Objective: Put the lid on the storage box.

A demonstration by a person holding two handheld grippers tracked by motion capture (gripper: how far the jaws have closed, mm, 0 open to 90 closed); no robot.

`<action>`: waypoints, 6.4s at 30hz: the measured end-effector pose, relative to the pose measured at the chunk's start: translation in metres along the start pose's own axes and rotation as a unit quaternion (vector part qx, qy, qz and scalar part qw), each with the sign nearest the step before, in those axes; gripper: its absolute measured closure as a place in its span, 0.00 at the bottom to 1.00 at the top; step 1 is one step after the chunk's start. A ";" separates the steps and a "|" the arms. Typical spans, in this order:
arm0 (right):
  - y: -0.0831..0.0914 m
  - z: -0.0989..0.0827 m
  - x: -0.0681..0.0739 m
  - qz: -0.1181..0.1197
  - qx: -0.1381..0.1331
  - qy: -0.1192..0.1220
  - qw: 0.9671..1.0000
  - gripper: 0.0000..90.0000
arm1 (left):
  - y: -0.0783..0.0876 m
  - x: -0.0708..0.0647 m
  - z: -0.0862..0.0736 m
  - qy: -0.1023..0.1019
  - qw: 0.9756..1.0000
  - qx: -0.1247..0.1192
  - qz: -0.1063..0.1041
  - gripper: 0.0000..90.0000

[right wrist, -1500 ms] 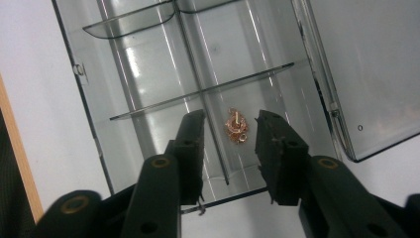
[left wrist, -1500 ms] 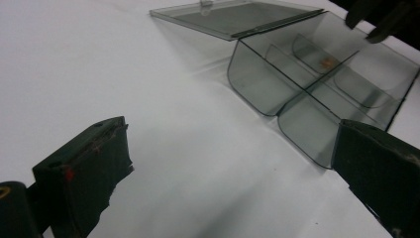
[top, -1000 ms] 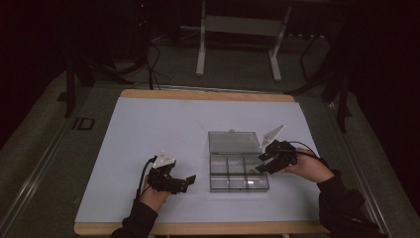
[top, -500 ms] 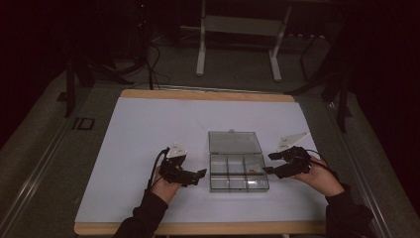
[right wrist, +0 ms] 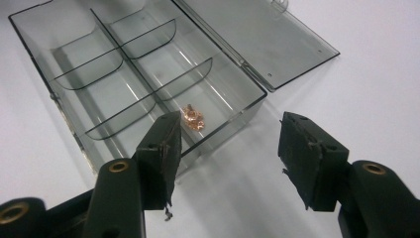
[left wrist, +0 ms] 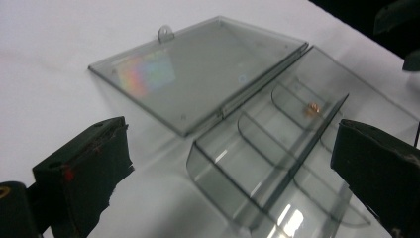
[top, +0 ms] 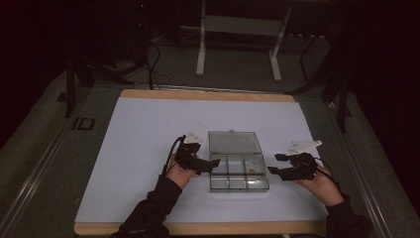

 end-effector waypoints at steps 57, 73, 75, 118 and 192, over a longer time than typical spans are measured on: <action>-0.010 -0.003 -0.003 -0.043 0.008 0.003 0.999 0.45 | -0.059 0.053 0.006 0.210 0.974 0.079 -0.027 0.46; -0.014 0.011 -0.023 -0.055 -0.018 -0.043 0.997 0.48 | -0.051 0.049 0.012 0.182 0.982 0.054 -0.019 0.60; -0.019 0.016 -0.030 -0.051 -0.025 -0.062 0.996 0.49 | -0.049 0.049 0.012 0.179 0.982 0.050 -0.021 0.62; -0.053 0.041 -0.048 -0.015 -0.025 -0.122 0.992 0.85 | -0.018 0.034 0.026 0.066 0.998 -0.005 0.001 0.88; -0.010 0.020 -0.006 -0.033 -0.067 -0.027 0.997 0.92 | 0.023 -0.012 -0.005 -0.055 0.998 -0.003 0.013 0.92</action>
Point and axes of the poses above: each handheld gripper's, and its own axes: y roughly backward along the jaws, z roughly out of its top, x roughly to its left, the point moved 8 cm from there along -y, roughly forward along the jaws, and after that the axes turned 3 degrees about -z, right-handed, at the moved point
